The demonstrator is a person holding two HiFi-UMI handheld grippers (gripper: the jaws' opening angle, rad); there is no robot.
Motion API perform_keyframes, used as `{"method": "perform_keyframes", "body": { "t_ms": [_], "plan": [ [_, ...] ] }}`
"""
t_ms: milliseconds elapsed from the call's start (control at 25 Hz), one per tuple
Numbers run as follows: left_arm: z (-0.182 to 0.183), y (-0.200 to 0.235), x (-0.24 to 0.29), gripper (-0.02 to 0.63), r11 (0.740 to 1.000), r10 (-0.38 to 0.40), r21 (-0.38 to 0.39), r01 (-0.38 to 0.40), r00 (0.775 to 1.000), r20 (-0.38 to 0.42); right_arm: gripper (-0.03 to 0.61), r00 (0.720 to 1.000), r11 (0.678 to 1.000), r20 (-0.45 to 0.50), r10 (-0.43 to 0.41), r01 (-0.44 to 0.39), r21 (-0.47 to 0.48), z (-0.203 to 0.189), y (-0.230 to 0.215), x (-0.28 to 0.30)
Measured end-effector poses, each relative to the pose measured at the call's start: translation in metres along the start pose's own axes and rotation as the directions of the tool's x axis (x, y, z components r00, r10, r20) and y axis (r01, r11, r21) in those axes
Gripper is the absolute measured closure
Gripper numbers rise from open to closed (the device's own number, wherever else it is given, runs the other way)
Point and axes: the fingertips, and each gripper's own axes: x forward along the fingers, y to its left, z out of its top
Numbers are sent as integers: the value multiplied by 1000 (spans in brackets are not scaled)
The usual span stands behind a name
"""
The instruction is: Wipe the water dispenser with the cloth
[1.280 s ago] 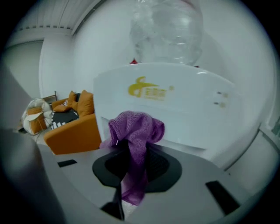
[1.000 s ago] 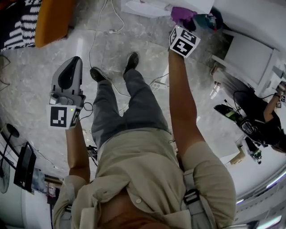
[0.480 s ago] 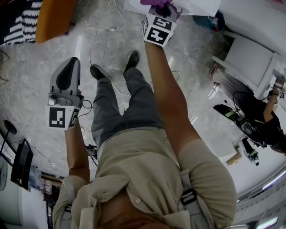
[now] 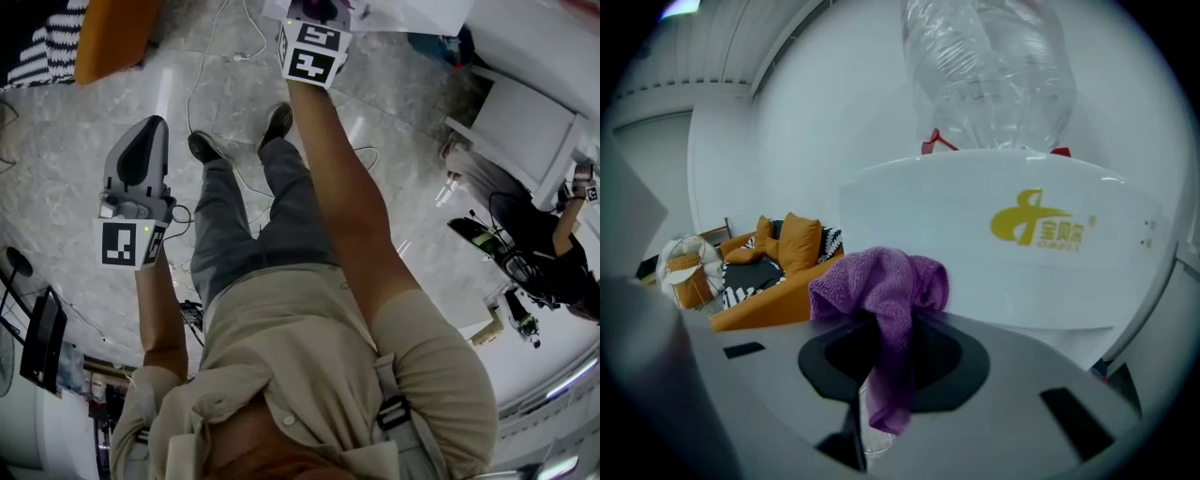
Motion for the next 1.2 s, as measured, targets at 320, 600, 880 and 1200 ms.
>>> {"method": "perform_keyframes", "body": {
  "t_ms": [320, 600, 880, 1200],
  "plan": [
    [19, -20, 25, 589, 998, -54, 27, 54, 999, 0, 494, 992, 990, 29, -126, 124, 72, 8, -96, -52],
    [24, -41, 41, 590, 993, -108, 49, 108, 994, -5, 494, 952, 948, 71, -299, 287, 138, 17, -190, -111],
    [22, -43, 41, 589, 994, -105, 39, 105, 994, 9, 494, 957, 957, 106, -269, 253, 142, 32, -168, -110],
    [16, -21, 15, 589, 999, -50, 20, 50, 999, 21, 494, 990, 998, 139, -35, 27, 60, 63, -44, -68]
  ]
}}
